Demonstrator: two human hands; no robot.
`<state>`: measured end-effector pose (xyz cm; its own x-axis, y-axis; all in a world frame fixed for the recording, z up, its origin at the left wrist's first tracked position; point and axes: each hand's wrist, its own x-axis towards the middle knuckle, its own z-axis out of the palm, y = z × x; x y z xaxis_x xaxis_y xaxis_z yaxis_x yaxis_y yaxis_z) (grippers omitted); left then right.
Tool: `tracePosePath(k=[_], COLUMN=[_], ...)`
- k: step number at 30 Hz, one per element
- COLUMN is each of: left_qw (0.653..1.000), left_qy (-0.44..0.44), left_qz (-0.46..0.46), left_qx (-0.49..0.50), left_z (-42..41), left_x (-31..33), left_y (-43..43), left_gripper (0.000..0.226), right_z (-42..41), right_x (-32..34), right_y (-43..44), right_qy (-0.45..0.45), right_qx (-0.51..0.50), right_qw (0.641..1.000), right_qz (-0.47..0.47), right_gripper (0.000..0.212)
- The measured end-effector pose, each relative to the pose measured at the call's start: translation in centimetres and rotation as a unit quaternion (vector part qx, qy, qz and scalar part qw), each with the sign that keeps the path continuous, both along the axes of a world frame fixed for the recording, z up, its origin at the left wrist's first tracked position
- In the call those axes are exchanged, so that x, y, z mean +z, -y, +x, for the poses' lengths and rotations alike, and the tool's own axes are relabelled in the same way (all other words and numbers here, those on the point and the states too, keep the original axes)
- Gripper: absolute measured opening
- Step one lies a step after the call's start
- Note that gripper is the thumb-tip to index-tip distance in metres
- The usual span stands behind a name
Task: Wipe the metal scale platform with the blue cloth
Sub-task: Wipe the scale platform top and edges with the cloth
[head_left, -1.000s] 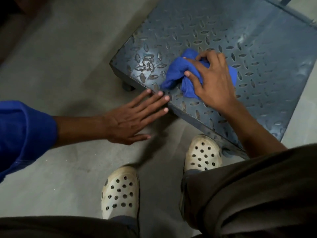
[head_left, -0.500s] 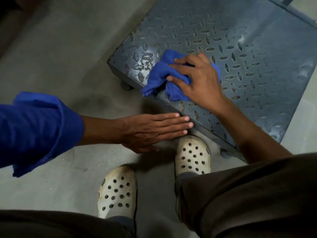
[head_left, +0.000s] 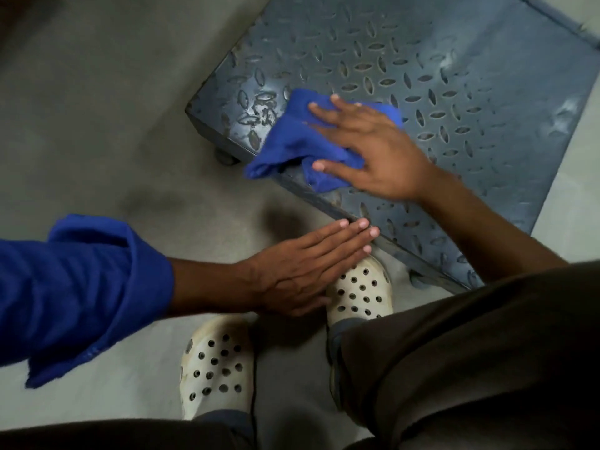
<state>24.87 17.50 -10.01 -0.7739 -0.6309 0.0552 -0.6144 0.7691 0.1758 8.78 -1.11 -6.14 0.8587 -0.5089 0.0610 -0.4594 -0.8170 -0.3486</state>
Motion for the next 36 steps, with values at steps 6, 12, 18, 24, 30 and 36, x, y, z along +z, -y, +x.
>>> tracePosePath(k=[6, 12, 18, 24, 30, 36], left_qw=[0.999, 0.999, 0.998, 0.994, 0.992, 0.989], left_qy=[-0.023, -0.016, 0.044, 0.023, 0.05, 0.092], left_qz=[0.014, 0.003, -0.018, -0.031, -0.013, -0.025], left_qx=[0.028, 0.034, 0.045, 0.102, 0.116, 0.113], left_z=[-1.1, 1.3, 2.6, 4.7, 5.3, 8.2], left_x=[-0.1, -0.4, -0.2, 0.0, 0.1, 0.7], left_y=[0.2, 1.0, 0.3, -0.6, -0.4, 0.6], left_gripper=[0.086, 0.088, 0.095, 0.094, 0.096, 0.104], right_z=[1.0, 3.2, 10.6, 6.0, 14.6, 18.4], right_x=[0.2, 0.1, -0.2, -0.7, -0.9, -1.1], right_y=[-1.8, -1.2, 0.7, -0.3, 2.4, 2.7], right_qy=[-0.048, -0.027, -0.035, 0.011, 0.004, 0.025], right_qx=[0.146, 0.107, 0.144, 0.097, 0.16, 0.141], right_qw=[0.988, 0.994, 0.989, 0.995, 0.987, 0.989], right_qz=[0.003, 0.009, -0.009, 0.014, -0.011, -0.043], right_gripper=[0.059, 0.056, 0.058, 0.055, 0.058, 0.057])
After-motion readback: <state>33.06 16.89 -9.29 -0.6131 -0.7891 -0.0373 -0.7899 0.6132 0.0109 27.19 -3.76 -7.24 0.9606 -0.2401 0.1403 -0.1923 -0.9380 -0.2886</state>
